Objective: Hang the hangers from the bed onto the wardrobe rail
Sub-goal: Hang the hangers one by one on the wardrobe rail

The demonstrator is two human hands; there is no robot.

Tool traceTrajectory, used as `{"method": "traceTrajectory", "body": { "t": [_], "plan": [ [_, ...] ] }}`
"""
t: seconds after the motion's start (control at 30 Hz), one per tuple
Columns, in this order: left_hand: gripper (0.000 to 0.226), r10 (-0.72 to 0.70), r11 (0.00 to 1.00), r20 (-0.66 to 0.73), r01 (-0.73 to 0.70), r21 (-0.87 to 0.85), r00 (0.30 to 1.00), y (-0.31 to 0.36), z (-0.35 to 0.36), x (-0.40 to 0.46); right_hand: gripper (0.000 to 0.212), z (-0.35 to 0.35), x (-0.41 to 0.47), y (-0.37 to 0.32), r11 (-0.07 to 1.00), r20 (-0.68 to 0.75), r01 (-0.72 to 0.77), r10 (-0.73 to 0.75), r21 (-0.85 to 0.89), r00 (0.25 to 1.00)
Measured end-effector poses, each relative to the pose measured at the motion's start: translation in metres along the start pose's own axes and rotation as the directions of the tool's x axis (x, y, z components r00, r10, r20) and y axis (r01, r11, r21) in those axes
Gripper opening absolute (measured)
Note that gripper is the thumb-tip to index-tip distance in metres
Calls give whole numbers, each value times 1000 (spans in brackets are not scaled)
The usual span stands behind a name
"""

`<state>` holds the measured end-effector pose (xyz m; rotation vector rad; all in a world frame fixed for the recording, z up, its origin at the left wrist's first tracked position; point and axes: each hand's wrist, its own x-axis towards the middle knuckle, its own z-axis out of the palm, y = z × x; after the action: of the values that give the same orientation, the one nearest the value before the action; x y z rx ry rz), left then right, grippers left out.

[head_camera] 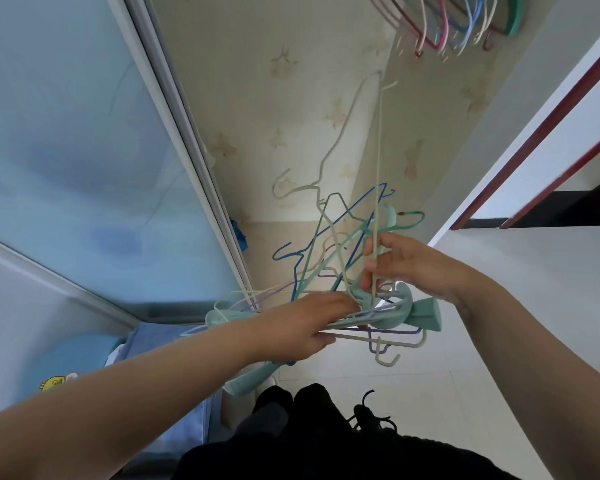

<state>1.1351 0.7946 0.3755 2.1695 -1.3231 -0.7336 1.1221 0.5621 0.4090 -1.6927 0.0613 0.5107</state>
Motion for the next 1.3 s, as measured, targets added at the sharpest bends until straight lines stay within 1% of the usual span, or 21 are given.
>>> {"method": "traceTrajectory", "body": {
  "t": [0.07, 0.13, 0.23, 0.3, 0.47, 0.5, 0.57, 0.63, 0.7, 0.77, 0.8, 0.83, 0.87, 0.9, 0.97, 1.0, 1.03, 1.07, 1.13, 1.23, 1.3],
  "plan": [
    [55, -9, 999, -12, 8, -51, 1000, -2, 0, -3, 31, -3, -3, 0, 1000, 42, -13, 12, 23, 999],
    [53, -40, 987, -15, 37, -158, 999, 0, -5, -6, 34, -3, -4, 0, 998, 64, -20, 17, 59, 998],
    [45, -84, 945, -6, 78, -318, 996, 3, -12, -11, 28, -1, -4, -3, 994, 35, -36, 32, 108, 999],
    [48, -97, 923, 3, 91, -374, 995, 5, -15, -13, 31, 1, -4, -4, 992, 2, -37, 37, 121, 999],
    [63, -152, 790, 18, 132, -598, 988, 5, -17, -12, 71, 10, 1, -4, 997, 17, -64, 64, 52, 998],
    [65, -164, 749, 13, 133, -649, 986, 4, -16, -11, 77, 12, 4, -6, 996, -24, -87, 87, 31, 996],
    [64, -196, 659, 1, 133, -740, 981, 3, -17, -6, 76, 15, 13, -13, 990, -159, -139, 133, -27, 978],
    [61, -232, 612, -30, 122, -781, 972, -1, -20, -1, 74, 15, 24, -17, 980, -300, -194, 171, -51, 938],
    [56, -290, 582, -76, 113, -805, 954, -7, -27, 4, 65, 19, 33, -16, 980, -413, -198, 174, -16, 894],
    [47, -370, 531, -121, 103, -841, 921, -12, -38, 8, 53, 28, 39, -7, 990, -554, -130, 74, -62, 829],
    [42, -398, 498, -148, 78, -863, 905, -14, -45, 10, 47, 34, 39, 2, 988, -639, -99, 2, -116, 769],
    [40, -417, 457, -180, 35, -889, 891, -17, -51, 12, 41, 40, 37, 9, 986, -702, -75, -51, -148, 711],
    [42, -431, 413, -210, -16, -911, 878, -20, -57, 14, 37, 47, 33, 17, 980, -730, -95, -63, -173, 681],
    [45, -444, 374, -238, -63, -925, 864, -24, -62, 16, 41, 54, 30, 25, 960, -718, -169, -45, -224, 695],
    [44, -464, 323, -285, -140, -936, 839, -31, -70, 20, 60, 64, 27, 43, 833, -578, -374, 82, -408, 812],
    [39, -465, 294, -306, -181, -938, 831, -34, -73, 22, 68, 68, 28, 50, 779, -500, -422, 164, -464, 851],
    [34, -457, 257, -328, -230, -939, 827, -35, -76, 24, 76, 71, 30, 54, 767, -442, -446, 238, -461, 865],
    [29, -449, 214, -348, -279, -936, 823, -35, -78, 25, 79, 75, 31, 56, 799, -404, -442, 275, -409, 872],
    [25, -433, 157, -377, -343, -926, 819, -36, -81, 28, 71, 86, 35, 57, 888, -395, -378, 259, -263, 882],
    [27, -430, 197, -405, -354, -914, 807, -42, -83, 29, 31, 99, 39, 56, 939, -457, -228, 89, -258, 885],
    [29, -464, 208, -401, -343, -916, 790, -48, -84, 28, 22, 99, 38, 50, 969, -475, -167, 61, -185, 878]
  ]
}}
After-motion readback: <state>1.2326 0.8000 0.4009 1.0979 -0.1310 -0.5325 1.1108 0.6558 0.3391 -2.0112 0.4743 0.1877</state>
